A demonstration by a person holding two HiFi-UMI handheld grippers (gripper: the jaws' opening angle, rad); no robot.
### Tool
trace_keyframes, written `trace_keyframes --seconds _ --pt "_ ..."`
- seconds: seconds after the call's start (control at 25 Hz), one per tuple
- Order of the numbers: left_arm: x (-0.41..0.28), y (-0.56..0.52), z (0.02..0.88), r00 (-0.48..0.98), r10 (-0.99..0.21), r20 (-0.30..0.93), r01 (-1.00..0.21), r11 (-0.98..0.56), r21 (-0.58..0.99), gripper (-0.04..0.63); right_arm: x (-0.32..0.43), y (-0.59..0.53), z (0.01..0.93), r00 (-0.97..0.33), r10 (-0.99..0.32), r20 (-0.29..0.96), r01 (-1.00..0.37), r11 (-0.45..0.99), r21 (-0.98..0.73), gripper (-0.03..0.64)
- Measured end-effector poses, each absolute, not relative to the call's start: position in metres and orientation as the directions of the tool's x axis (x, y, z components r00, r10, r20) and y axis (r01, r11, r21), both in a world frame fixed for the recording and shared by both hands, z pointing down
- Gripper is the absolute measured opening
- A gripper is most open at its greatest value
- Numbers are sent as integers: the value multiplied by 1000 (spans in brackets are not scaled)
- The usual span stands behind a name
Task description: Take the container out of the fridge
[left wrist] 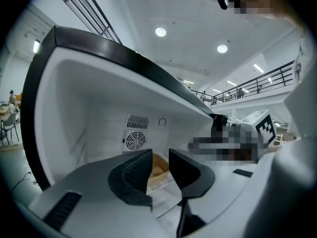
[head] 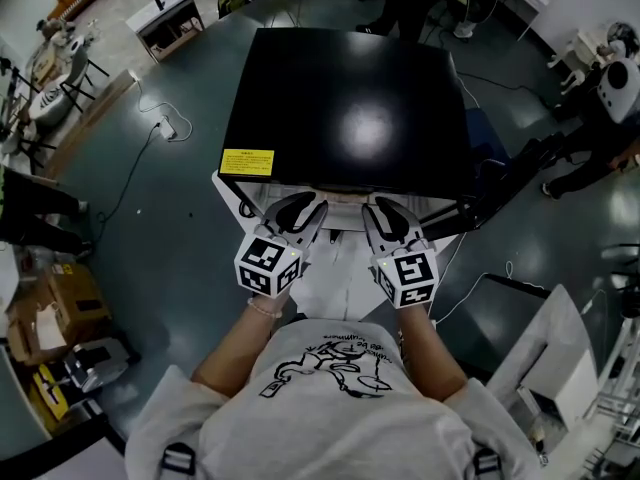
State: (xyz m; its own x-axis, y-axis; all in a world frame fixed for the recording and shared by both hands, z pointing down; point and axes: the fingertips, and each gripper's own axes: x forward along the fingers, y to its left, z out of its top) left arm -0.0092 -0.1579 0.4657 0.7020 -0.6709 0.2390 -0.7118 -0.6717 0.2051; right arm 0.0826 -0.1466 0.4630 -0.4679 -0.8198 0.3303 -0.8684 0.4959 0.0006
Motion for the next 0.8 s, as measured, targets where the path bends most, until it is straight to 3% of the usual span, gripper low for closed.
trace_keyframes --seconds 0.8 --pt "-11 -203 513 670 -668 324 -741 -634 222 176 101 -195 514 -401 -816 417 -900 435 -15 135"
